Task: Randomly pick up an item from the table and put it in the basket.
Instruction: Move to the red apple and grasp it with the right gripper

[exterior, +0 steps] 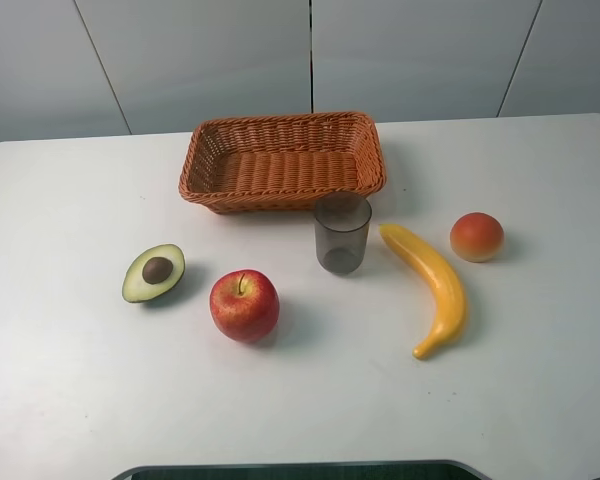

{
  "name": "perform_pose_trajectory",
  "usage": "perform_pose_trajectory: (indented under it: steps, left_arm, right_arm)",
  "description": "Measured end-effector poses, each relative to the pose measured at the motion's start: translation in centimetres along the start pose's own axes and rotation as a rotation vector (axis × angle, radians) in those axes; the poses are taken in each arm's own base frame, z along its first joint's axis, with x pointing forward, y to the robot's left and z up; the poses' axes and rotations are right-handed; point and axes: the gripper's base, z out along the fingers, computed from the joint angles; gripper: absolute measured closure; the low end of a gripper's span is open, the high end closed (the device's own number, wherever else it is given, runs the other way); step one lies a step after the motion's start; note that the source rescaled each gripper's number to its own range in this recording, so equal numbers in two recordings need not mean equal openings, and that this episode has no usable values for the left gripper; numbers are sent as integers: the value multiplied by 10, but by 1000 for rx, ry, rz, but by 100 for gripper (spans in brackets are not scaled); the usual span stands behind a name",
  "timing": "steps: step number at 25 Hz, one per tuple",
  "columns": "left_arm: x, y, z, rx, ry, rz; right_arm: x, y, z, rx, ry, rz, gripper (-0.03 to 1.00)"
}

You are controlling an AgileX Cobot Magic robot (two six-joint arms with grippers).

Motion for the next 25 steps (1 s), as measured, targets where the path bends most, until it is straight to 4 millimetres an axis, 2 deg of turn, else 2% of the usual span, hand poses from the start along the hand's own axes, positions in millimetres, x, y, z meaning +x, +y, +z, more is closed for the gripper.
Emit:
perform_pose_trajectory:
  steps: [21, 25]
  left_arm:
    - [0, 0, 0, 0, 0, 0]
    - [0, 0, 0, 0, 0, 0]
  right_arm:
    - [0, 1, 0, -8, 2, 2, -3]
    - [-8, 2, 12, -13, 92, -26, -3]
